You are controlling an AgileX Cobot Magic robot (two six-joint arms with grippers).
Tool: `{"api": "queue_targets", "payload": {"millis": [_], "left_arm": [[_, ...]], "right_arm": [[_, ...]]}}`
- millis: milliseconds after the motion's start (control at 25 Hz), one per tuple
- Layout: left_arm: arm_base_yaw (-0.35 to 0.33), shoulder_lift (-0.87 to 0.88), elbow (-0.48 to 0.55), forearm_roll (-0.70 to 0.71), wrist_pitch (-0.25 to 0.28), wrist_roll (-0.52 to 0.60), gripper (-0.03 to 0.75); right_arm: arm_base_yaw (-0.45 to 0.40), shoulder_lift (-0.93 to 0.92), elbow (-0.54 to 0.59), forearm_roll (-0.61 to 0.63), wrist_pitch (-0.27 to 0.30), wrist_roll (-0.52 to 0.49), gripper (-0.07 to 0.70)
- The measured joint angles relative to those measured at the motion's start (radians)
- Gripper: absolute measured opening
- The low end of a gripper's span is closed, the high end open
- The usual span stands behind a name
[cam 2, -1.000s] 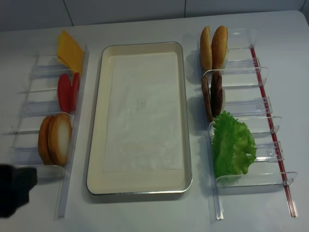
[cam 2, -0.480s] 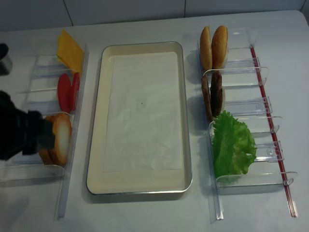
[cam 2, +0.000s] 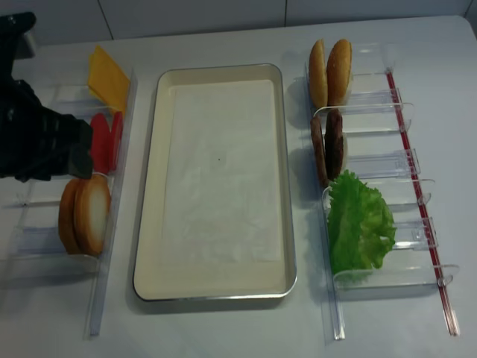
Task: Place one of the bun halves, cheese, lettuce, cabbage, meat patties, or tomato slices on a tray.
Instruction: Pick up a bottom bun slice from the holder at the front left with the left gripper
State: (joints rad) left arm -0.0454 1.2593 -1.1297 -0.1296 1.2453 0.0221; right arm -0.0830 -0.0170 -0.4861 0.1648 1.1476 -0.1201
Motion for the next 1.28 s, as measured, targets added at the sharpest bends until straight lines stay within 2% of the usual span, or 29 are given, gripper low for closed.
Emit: {"api": "queue_targets", "payload": {"millis": [280,1280], "left_arm": [[0.000,0.062,-0.017,0.012,-0.003,0.002,0.433],[0.000,0.066,-0.017,0.013,-0.004,0.002,0.432]], "right_arm": [[0.000,0.000,0.000,0.000,0.000,0.000,0.501],[0.000,0.000,0.000,0.000,0.000,0.000,0.501]]}}
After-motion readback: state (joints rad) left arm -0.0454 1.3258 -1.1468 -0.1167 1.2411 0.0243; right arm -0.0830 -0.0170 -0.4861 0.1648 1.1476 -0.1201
